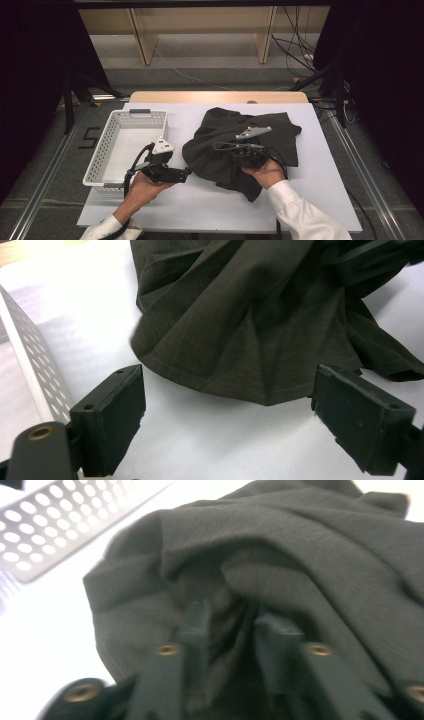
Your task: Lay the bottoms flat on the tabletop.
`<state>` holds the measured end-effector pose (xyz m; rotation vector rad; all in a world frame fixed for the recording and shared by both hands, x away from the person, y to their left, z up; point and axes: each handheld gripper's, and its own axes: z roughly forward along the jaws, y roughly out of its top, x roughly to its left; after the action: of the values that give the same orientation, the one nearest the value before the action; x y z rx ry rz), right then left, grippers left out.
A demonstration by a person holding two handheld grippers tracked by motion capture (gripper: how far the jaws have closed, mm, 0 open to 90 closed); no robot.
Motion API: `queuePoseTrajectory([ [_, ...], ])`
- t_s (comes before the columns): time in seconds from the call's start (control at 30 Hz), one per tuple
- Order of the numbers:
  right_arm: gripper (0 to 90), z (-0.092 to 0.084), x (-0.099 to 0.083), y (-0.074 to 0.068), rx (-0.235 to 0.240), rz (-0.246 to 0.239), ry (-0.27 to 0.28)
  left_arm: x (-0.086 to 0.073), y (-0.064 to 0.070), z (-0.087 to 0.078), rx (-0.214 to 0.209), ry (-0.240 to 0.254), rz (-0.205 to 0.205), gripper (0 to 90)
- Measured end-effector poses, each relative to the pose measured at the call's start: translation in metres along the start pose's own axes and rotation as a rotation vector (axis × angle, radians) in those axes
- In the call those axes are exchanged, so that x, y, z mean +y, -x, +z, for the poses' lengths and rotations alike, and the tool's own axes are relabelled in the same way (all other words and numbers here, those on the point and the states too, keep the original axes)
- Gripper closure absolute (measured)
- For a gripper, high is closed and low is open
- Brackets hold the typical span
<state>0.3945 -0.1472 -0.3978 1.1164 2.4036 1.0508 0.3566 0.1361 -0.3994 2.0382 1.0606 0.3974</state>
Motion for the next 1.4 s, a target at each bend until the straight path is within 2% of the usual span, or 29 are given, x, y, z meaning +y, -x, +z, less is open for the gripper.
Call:
queuePoseTrajectory([
  [0.1, 57.6, -0.02, -0.006, 0.007, -0.037, 0.002, 0.025, 0.001, 0.001, 0.0, -0.003, -0.002, 0.002, 13.6],
  [0.23, 50.2, -0.042, -0.009, 0.021, -0.064, 0.044, 0.063, 0.001, 0.002, 0.001, -0.003, -0.004, 0.005, 13.6],
  [0.33, 44.2, -0.049, -0.013, 0.032, -0.117, 0.068, 0.071, 0.002, 0.003, 0.002, -0.005, -0.001, 0.008, 13.6],
  [0.47, 36.1, -0.044, -0.027, 0.044, -0.163, 0.068, 0.043, 0.002, 0.004, 0.003, -0.006, -0.005, 0.014, 13.5],
  [0.57, 31.5, -0.043, -0.039, 0.054, -0.185, 0.093, 0.031, 0.003, 0.004, 0.003, -0.005, -0.008, 0.014, 13.6],
  [0.7, 26.1, -0.051, -0.052, 0.063, -0.18, 0.104, 0.041, 0.004, 0.003, 0.002, -0.003, -0.004, 0.012, 13.6],
  [0.8, 25.0, -0.057, -0.062, 0.067, -0.207, 0.109, 0.017, 0.004, 0.003, 0.002, -0.001, -0.001, 0.008, 13.6],
  [0.97, 22.6, -0.063, -0.082, 0.089, -0.248, 0.194, -0.004, 0.003, 0.004, 0.002, -0.004, -0.001, 0.01, 13.6],
  [1.03, 19.1, -0.064, -0.089, 0.097, -0.239, 0.215, -0.021, 0.003, 0.004, 0.003, -0.004, -0.003, 0.013, 13.6],
  [1.23, 18.7, -0.053, -0.103, 0.103, -0.235, 0.216, -0.099, 0.002, 0.005, 0.004, -0.005, -0.012, 0.016, 13.6],
  [1.4, 24.1, -0.04, -0.111, 0.107, -0.247, 0.216, -0.155, 0.002, 0.005, 0.005, -0.004, -0.015, 0.013, 13.6],
])
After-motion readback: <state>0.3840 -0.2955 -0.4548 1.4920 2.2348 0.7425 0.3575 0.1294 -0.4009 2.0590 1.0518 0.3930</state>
